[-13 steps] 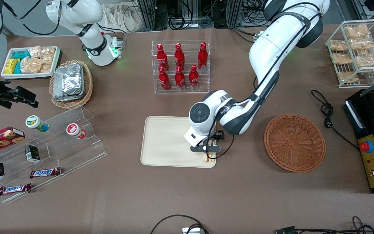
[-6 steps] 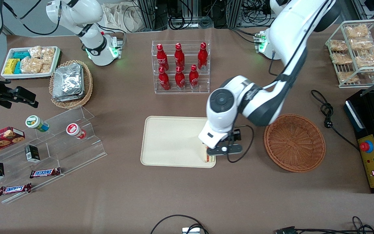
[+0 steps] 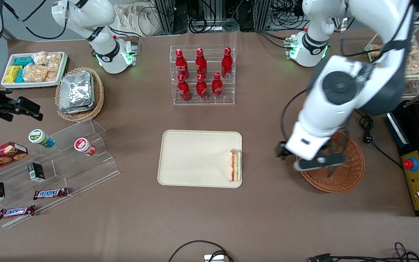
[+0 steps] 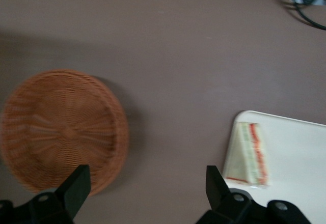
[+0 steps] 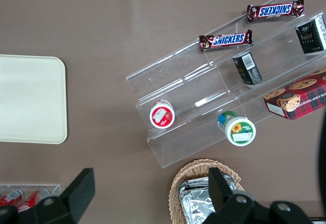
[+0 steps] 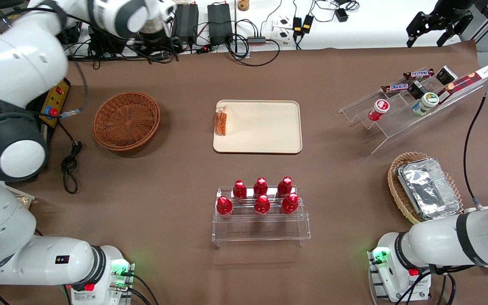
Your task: Place sandwich from basket to tray
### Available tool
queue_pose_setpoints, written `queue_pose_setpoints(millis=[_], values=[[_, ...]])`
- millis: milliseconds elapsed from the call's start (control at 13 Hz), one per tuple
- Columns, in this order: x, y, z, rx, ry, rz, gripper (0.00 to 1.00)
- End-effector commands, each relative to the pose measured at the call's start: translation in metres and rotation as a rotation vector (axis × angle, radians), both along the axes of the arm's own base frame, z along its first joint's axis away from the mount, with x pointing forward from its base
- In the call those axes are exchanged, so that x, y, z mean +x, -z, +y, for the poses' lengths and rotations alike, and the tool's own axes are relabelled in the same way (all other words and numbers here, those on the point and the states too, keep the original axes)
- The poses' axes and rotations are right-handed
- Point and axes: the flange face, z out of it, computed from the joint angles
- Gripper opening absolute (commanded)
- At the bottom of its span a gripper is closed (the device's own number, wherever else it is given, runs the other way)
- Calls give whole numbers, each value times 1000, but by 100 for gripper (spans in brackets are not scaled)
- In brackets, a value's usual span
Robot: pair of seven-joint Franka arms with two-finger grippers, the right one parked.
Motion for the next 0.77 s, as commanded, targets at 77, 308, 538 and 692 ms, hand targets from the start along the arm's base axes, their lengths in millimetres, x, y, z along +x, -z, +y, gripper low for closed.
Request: queue_pose_setpoints(millis=[77,308,538,692], values=[[-29,-41,81,-4,59,55,100],[-46,-83,143,-58,132,61,100],[-55,-93,155,-50,158,86,100],[-52,-90,155,-51,161,89,100]])
